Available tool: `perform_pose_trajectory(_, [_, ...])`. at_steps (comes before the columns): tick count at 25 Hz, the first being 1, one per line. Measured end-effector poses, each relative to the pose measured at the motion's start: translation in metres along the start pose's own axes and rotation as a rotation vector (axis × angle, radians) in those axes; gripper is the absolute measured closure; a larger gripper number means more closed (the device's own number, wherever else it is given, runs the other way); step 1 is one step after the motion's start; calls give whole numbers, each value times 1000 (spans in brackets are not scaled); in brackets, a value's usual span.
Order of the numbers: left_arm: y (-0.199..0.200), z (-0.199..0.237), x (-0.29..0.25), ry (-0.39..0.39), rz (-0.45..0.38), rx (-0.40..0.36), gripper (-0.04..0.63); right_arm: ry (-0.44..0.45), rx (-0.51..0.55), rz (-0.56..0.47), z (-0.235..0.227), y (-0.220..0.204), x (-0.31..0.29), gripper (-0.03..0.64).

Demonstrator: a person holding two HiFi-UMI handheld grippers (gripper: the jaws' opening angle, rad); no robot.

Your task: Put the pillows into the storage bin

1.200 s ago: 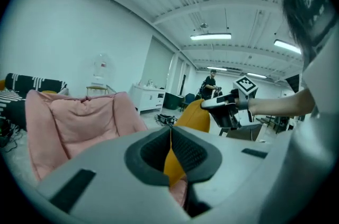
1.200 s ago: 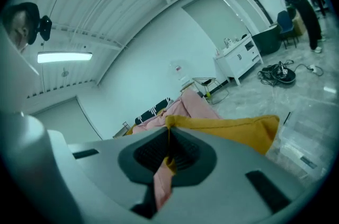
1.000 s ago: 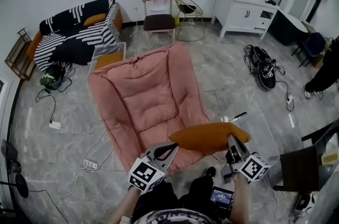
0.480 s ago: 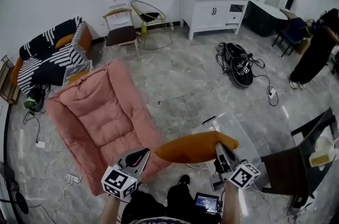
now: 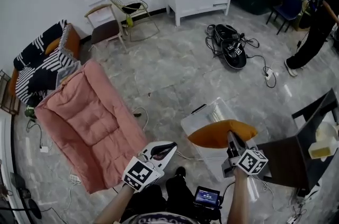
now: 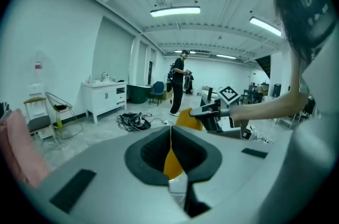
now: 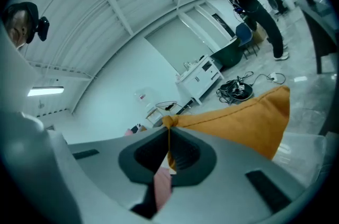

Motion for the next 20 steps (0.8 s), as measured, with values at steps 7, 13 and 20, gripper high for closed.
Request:
perform_pose_trajectory(7, [4, -16, -64, -102, 23, -31, 581, -193, -7, 67, -95, 11, -13, 612])
perform_pose_trajectory(13, [5, -3, -94, -124, 55, -8, 581, -330, 23, 142, -143, 11, -53, 612])
perform_pose_trajectory(20, [-18, -6, -108, -138, 115, 38, 581, -230, 153, 297, -171, -5, -112, 379])
Point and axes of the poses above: the fingertips, and each gripper's own axes: x backward along the fingers, z to its left, y out of its top, the point moved 10 cm from there along x, backward along the fingers, and after that the axes turned 7 degrees about -x, right-handed, at the moved point
